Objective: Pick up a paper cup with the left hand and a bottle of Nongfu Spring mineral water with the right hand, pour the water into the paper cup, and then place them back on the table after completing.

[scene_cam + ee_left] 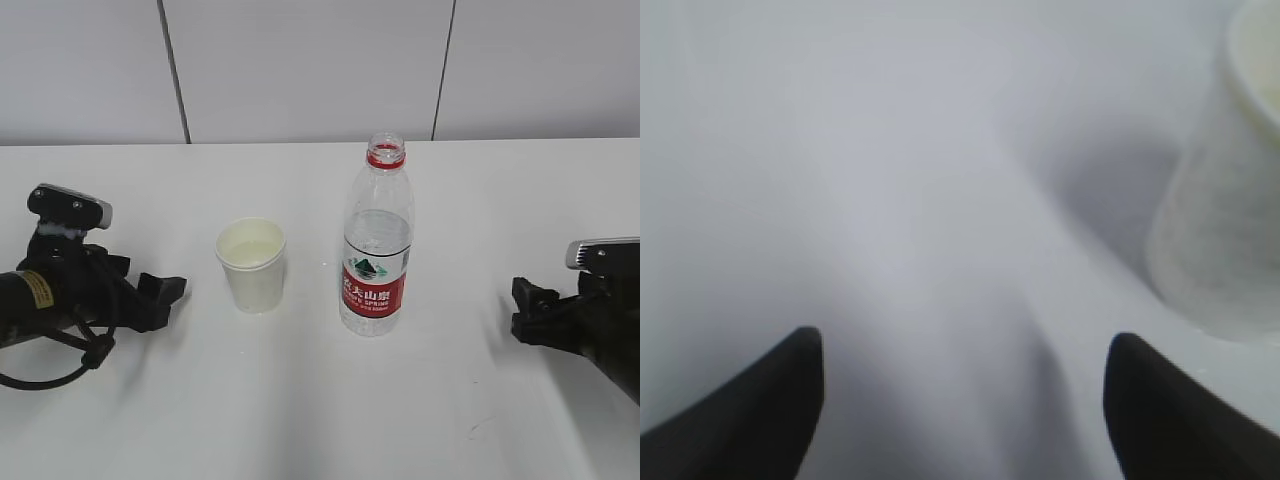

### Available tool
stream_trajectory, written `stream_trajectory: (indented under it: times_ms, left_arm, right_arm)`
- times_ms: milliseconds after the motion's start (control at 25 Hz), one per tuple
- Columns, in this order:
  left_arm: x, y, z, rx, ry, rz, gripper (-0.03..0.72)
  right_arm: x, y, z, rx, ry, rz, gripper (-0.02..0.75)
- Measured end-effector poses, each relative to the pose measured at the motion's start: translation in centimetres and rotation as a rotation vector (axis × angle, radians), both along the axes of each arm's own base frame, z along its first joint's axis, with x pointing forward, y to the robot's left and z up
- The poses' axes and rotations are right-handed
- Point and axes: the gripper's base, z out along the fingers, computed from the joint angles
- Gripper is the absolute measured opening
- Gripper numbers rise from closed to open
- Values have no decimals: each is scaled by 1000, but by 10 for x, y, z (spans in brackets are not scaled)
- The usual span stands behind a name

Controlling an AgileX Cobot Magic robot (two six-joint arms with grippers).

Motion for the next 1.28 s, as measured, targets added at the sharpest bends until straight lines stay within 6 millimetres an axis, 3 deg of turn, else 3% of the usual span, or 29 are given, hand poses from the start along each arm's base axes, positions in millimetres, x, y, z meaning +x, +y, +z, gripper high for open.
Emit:
stream_trajectory:
  times_ms: [320,520,720,880,1000,1120,1280]
  left_arm:
    - [8,39,37,108,-148,152,531]
    - [8,63,46,99,-128,295,531]
    - [22,66,63,162,47,308,531]
    - [40,69,88,233,270,322,531]
    - [47,72,116,277,452,337,531]
    - [47,74,149,313,615,347,531]
    - [47,75,185,337,694,359,531]
  right_arm:
    - [17,-29,17,14,-91,-116,592]
    - [28,-42,33,60,-124,-148,590]
    - [51,-44,47,113,91,-135,590]
    - [77,-46,80,140,359,-98,589]
    - [86,-48,108,121,691,-63,589]
    - [91,-51,140,72,893,-48,589]
    - [97,-52,174,57,945,-40,589]
